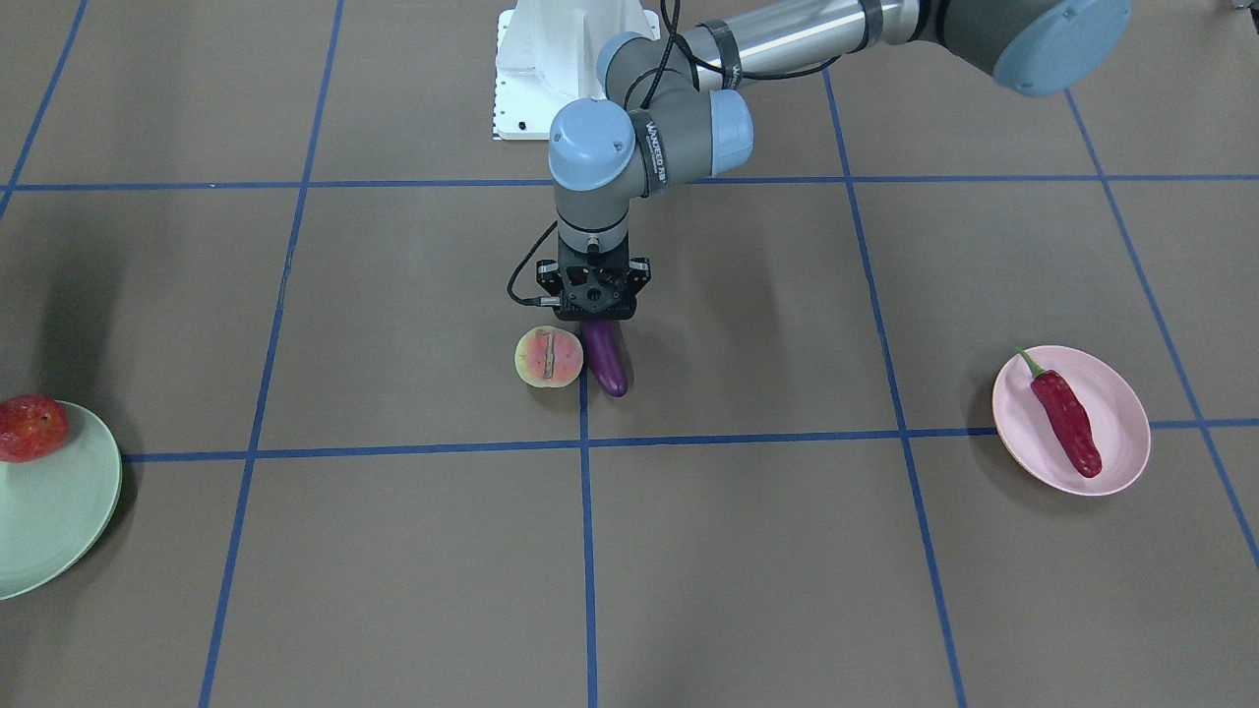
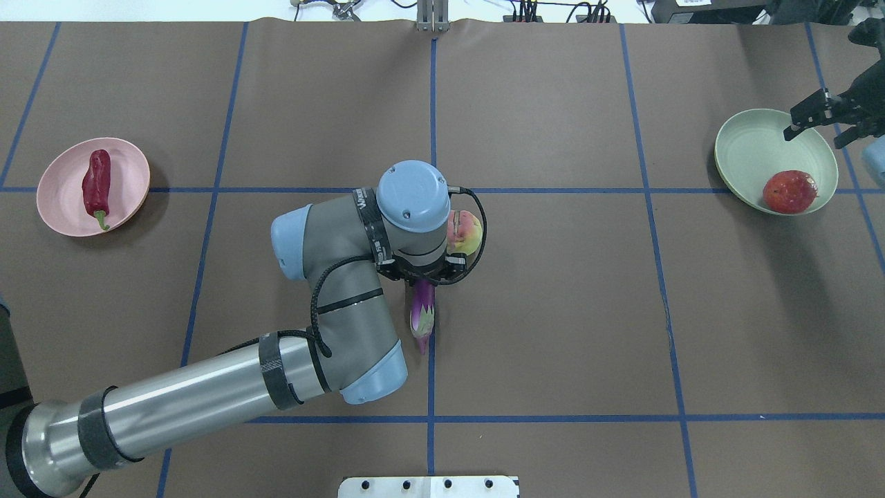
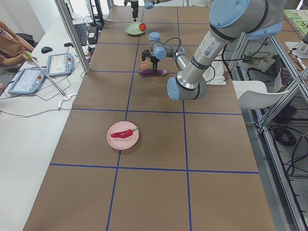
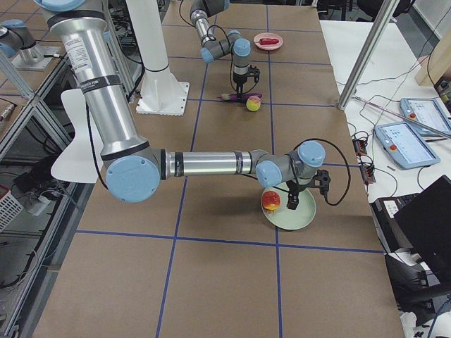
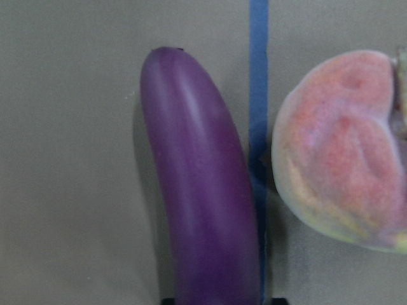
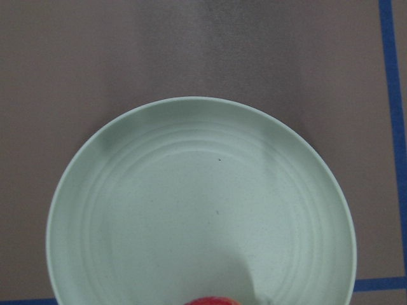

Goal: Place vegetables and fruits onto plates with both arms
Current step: 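Grasp the purple eggplant with the left gripper and lift it, then place the eggplant on the pink plate while the right gripper returns toward the peach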

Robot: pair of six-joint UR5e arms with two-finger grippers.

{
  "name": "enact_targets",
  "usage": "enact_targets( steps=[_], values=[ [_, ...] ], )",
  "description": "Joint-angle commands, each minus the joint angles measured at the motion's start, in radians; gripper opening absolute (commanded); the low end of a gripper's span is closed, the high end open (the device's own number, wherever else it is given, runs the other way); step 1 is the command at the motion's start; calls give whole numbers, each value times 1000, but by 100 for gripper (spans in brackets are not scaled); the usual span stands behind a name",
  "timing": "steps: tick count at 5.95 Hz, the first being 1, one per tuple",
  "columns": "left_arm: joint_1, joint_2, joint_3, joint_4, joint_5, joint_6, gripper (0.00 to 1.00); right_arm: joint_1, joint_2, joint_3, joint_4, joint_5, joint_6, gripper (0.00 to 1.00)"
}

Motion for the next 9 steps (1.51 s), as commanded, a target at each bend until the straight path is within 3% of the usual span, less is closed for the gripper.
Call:
enact_targets(
  steps=[1, 2, 4, 5, 7, 9],
  values=[
    [-172, 114, -126, 4, -130, 16, 0, -129, 1, 172, 6, 40, 274, 100],
    [-247, 236, -219, 5, -174, 149, 0, -197, 1, 251, 28, 26, 398, 100],
    [-375, 436, -286, 7, -194, 336, 0, -440, 5, 427, 81, -232, 730, 100],
    [-422, 501, -285, 8, -201, 389, 0, -508, 28, 443, 79, -291, 806, 100],
    [-462, 584, -253, 8, -194, 391, 0, -534, 39, 445, 79, -319, 842, 100],
    [-531, 583, -146, 2, -185, 479, 0, -538, 39, 456, 79, -321, 842, 100]
  ],
)
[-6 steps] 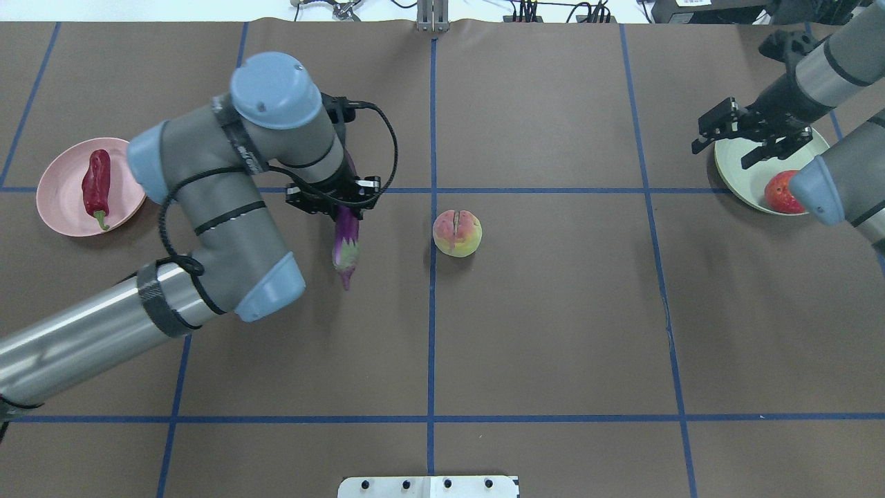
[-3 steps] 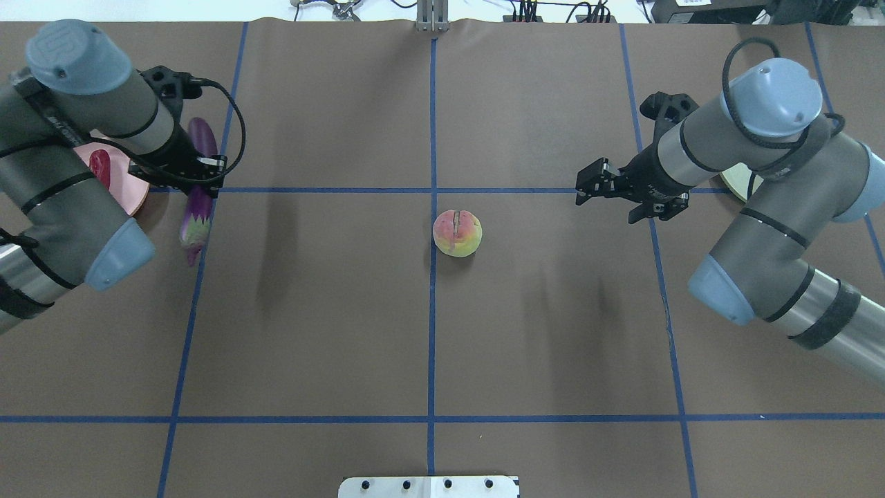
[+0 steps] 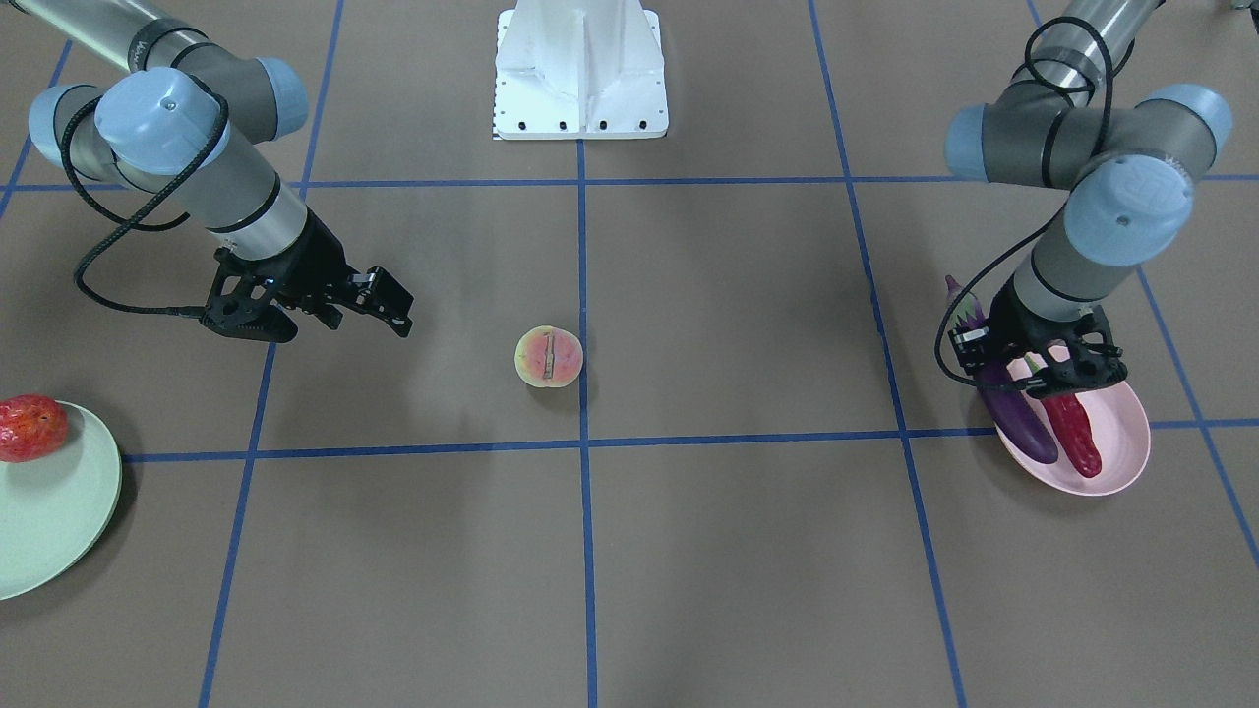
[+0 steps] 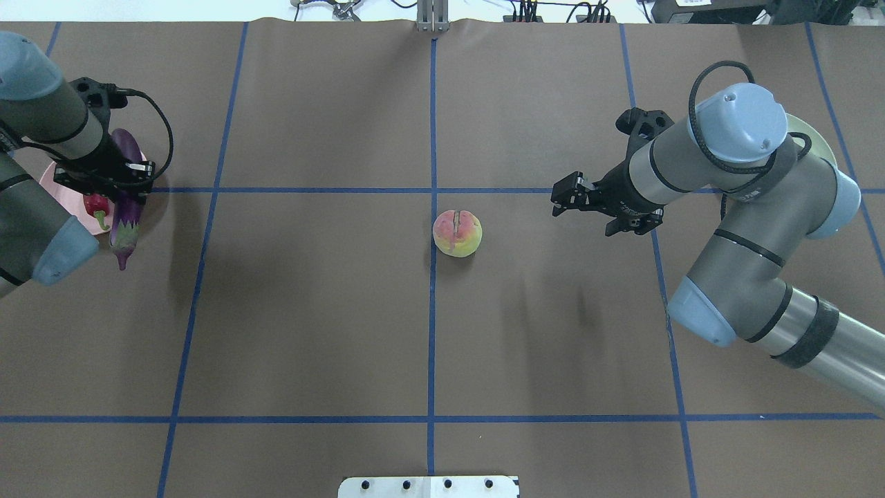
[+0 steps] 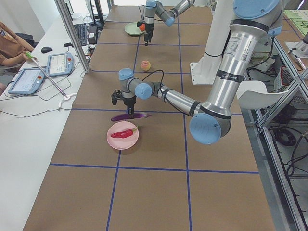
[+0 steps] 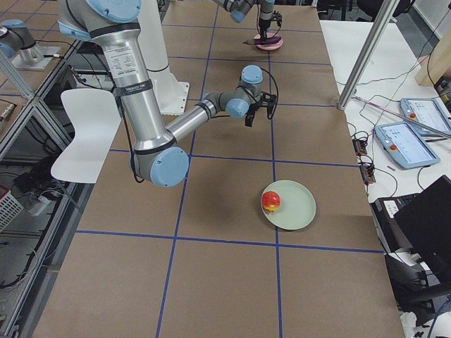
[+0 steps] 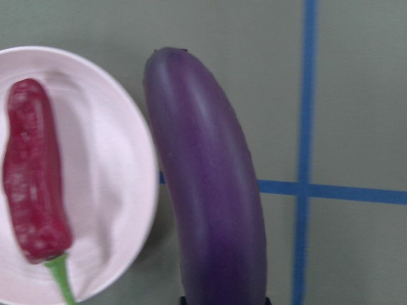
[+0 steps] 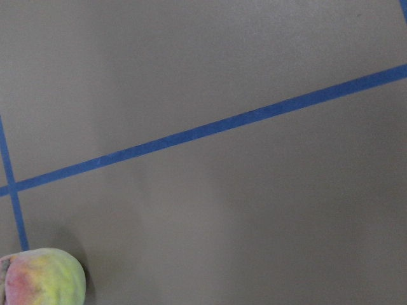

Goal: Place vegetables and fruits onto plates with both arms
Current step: 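Place the eggplant on the pink plate while the right gripper returns toward the peach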

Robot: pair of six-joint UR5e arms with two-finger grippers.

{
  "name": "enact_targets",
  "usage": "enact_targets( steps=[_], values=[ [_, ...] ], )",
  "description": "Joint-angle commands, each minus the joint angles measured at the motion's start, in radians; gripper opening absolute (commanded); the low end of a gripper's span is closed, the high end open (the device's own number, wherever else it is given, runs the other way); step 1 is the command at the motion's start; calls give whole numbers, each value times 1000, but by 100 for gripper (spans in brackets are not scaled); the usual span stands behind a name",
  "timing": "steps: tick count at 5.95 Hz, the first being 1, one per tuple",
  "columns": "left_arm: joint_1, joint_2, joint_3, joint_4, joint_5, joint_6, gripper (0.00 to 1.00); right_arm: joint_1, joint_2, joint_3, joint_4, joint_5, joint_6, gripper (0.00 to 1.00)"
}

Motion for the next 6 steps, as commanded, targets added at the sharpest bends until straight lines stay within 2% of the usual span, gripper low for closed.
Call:
enact_targets(
  steps=[1, 2, 3, 6],
  values=[
    [-53, 2, 69, -1, 1, 98, 0, -15, -2, 13, 0, -5, 6, 100],
    [-51, -3, 78, -7, -1, 97, 90, -56, 4, 10, 0, -38, 36, 100],
    [-49, -9, 78, -8, -2, 87, 100, -92, 55, 7, -5, -78, 106, 100],
    [-54, -6, 16, 2, -9, 53, 100, -180, 187, -91, -5, -190, 185, 100]
  ],
)
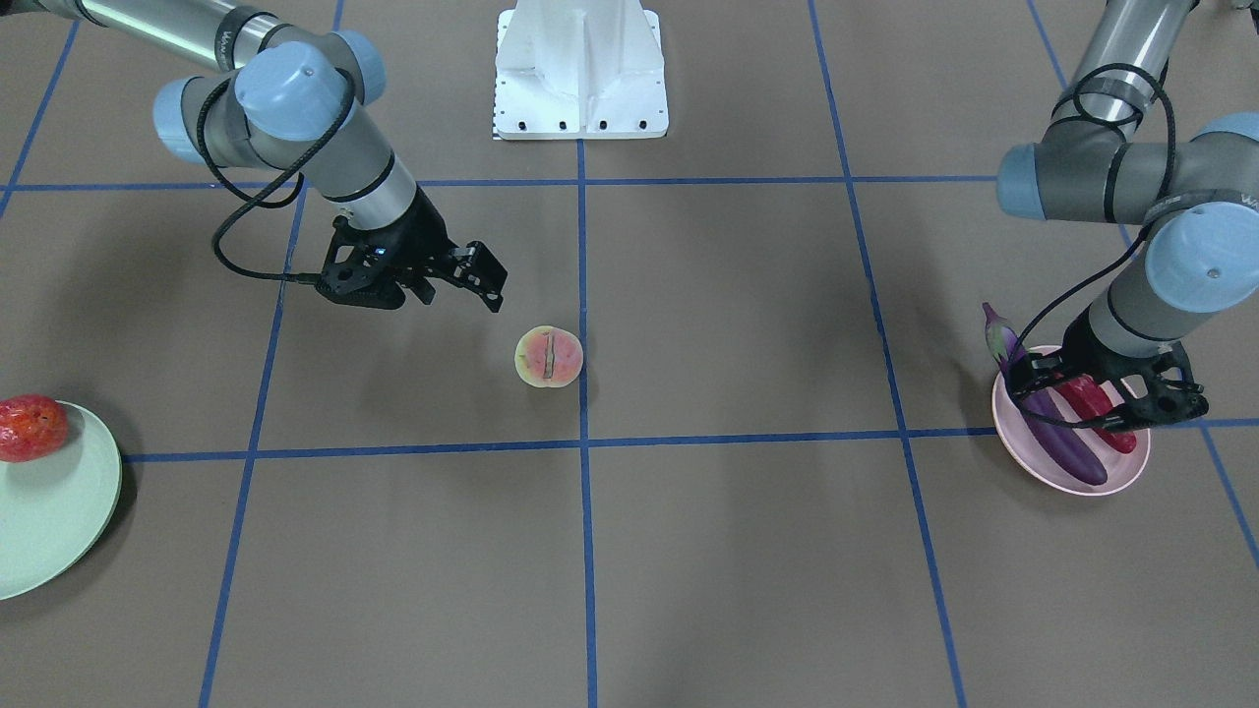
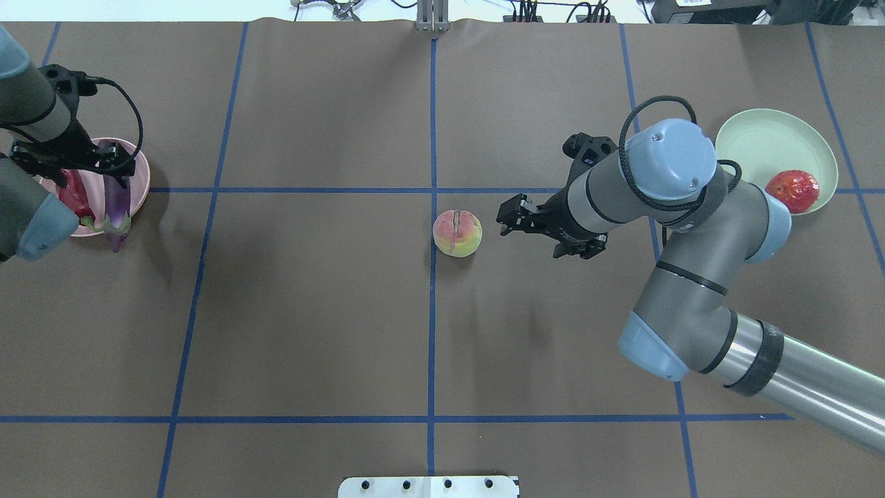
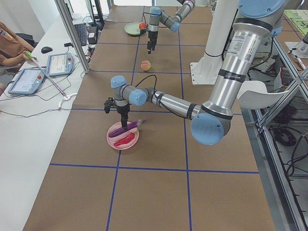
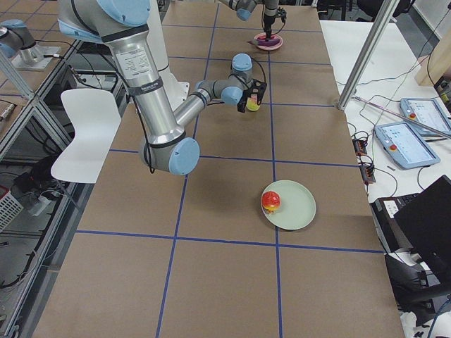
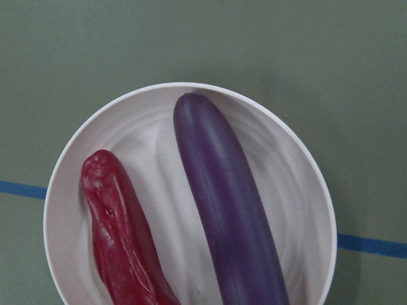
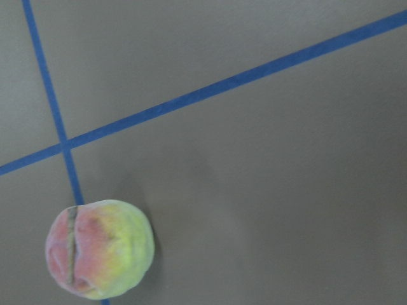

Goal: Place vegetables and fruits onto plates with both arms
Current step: 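Lower the right gripper onto the peach and close it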

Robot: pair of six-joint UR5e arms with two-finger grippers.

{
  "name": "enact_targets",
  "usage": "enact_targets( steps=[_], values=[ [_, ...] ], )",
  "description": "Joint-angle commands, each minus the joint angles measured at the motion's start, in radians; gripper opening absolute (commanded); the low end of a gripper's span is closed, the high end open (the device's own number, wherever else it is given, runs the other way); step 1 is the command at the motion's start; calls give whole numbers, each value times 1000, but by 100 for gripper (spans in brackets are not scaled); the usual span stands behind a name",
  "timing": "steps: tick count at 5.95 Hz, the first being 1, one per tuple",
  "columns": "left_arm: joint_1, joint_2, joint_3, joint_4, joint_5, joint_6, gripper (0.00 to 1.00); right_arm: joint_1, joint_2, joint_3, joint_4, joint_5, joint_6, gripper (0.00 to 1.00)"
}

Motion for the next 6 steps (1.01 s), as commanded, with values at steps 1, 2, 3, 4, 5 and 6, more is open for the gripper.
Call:
enact_targets(
  steps=[1, 2, 3, 4, 5, 6],
  values=[
    [1, 10, -101, 16, -5, -75, 100, -33, 80, -78, 2, -60, 27, 100],
    [7, 7, -175, 85, -42, -98, 100, -35, 99, -109, 6, -77, 47, 100],
    [15, 9, -200, 93, -42, -104, 100, -33, 119, -134, 6, -114, 67, 100],
    [16, 9, -203, 93, -42, -104, 100, -33, 128, -151, 9, -134, 111, 100],
    [16, 9, -212, 99, -42, -104, 100, -44, 139, -162, 9, -160, 177, 100],
    [16, 9, -215, 99, -42, -104, 100, -51, 157, -184, 9, -175, 182, 100]
  ],
)
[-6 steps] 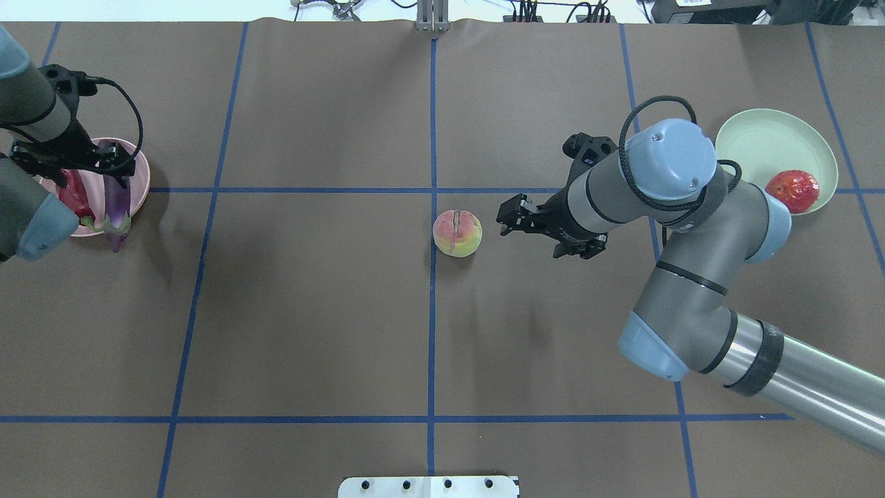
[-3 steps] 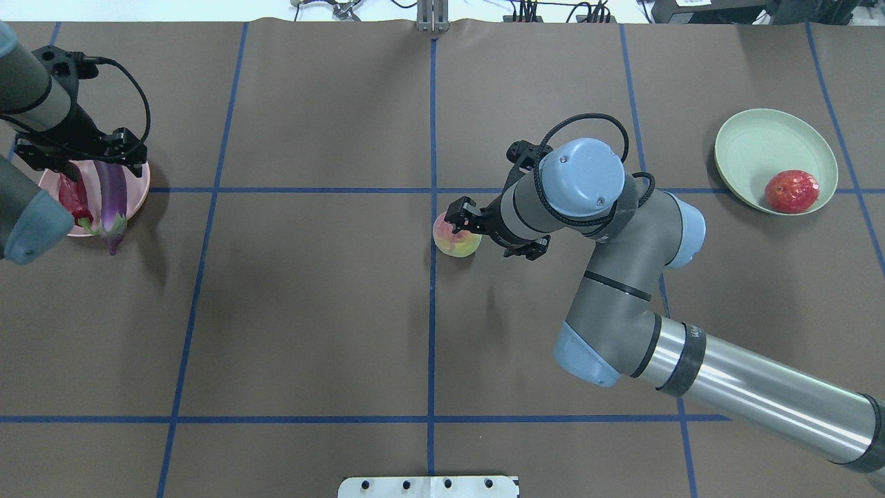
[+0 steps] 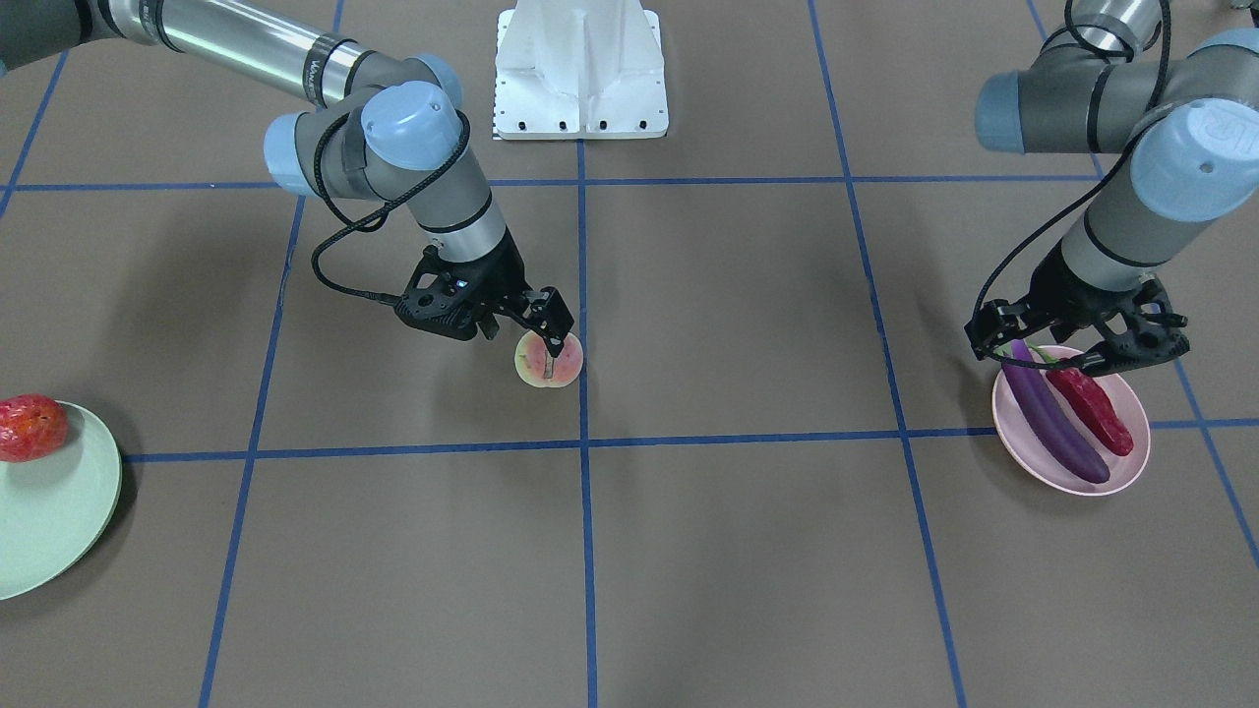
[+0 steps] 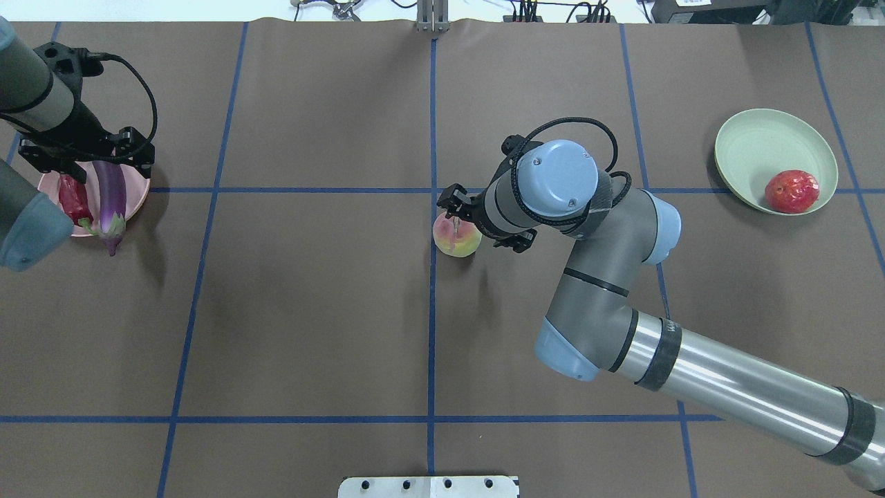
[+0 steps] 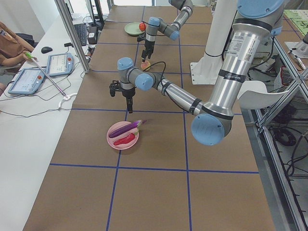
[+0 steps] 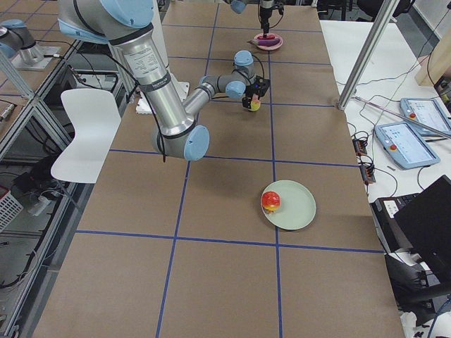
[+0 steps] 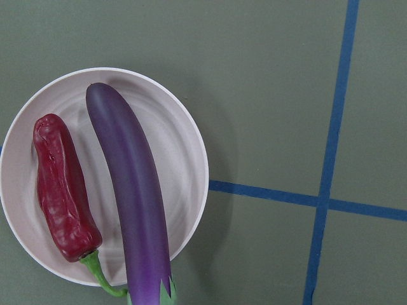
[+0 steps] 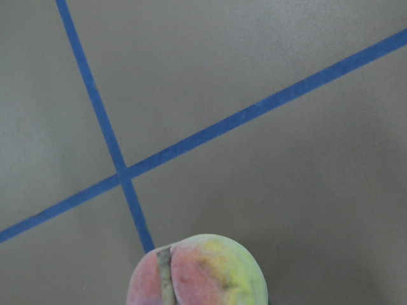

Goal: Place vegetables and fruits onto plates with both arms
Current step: 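Lower the right gripper onto the peach and close it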

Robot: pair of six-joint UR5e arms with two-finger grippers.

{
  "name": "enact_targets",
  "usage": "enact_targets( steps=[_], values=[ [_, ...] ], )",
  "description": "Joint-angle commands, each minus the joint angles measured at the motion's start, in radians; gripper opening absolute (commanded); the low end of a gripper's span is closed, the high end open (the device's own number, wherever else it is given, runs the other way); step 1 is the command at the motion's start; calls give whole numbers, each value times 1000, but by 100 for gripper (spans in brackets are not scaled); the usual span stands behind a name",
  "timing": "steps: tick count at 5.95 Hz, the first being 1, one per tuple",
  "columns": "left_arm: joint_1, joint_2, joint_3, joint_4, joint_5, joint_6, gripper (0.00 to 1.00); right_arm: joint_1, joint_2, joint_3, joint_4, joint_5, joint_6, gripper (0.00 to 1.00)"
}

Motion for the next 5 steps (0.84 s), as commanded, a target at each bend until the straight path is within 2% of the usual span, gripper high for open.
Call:
enact_targets(
  steps=[1, 5],
  values=[
    [2, 8, -8, 2, 1, 0, 100, -7, 43, -48, 0, -18, 58, 100],
    [4, 8, -25, 3, 1, -2, 100, -35, 48, -76, 0, -33, 77, 99]
  ],
)
